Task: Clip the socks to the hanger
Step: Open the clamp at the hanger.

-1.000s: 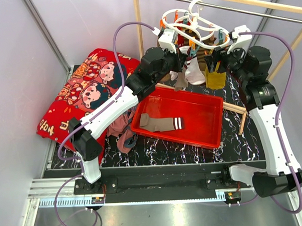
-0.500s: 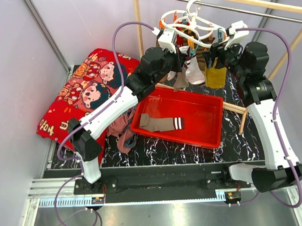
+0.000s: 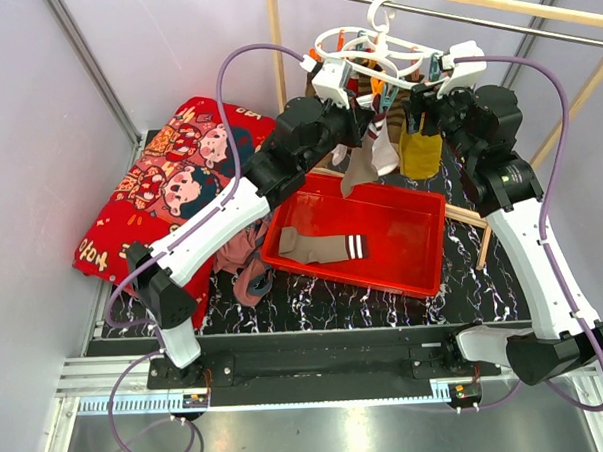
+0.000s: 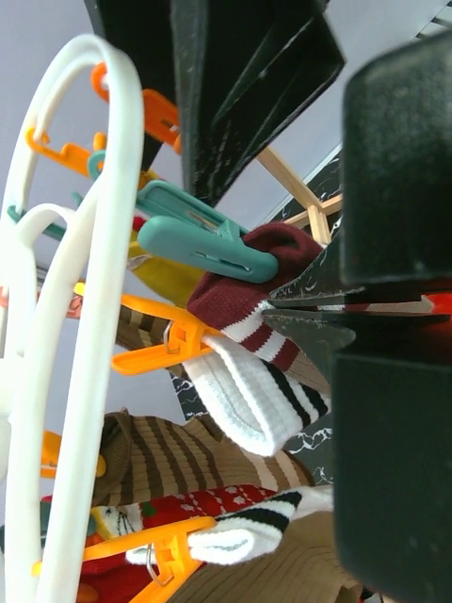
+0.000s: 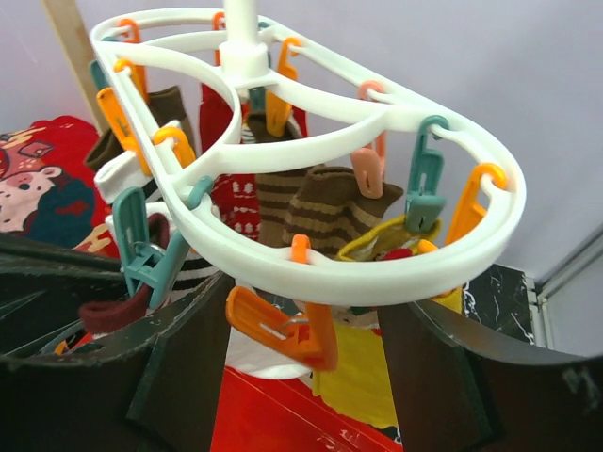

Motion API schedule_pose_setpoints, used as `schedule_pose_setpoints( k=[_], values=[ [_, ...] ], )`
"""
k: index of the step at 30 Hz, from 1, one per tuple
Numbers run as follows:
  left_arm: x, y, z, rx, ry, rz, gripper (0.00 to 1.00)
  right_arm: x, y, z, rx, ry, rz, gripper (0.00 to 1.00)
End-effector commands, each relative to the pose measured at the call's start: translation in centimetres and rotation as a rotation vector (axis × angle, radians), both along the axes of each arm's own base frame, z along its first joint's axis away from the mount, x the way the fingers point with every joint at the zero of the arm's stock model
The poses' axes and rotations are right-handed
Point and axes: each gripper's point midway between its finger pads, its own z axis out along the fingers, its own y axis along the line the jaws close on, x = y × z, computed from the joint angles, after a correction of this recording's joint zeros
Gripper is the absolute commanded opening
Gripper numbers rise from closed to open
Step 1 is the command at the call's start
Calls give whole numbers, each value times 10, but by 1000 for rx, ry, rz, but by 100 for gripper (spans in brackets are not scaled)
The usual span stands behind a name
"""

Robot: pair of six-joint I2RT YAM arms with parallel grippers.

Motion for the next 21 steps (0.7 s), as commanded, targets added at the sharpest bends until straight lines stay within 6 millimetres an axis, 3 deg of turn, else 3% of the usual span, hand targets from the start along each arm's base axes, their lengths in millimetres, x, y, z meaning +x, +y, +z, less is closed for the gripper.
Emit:
schedule_pose_setpoints(
  k=[1, 11, 18, 21],
  values=[
    [-10, 13, 34, -51, -64, 24, 0, -1, -8, 27, 22, -77, -58, 69],
    [-10, 13, 29, -29, -69, 36, 0, 0, -4, 32, 22, -84, -55, 53],
    [-4, 16, 18, 5, -74, 63, 0, -2, -4, 28, 55, -66, -61, 29],
    [-4, 18, 16, 14, -88, 72, 5, -3, -2, 22, 98, -41, -58, 21]
  ],
)
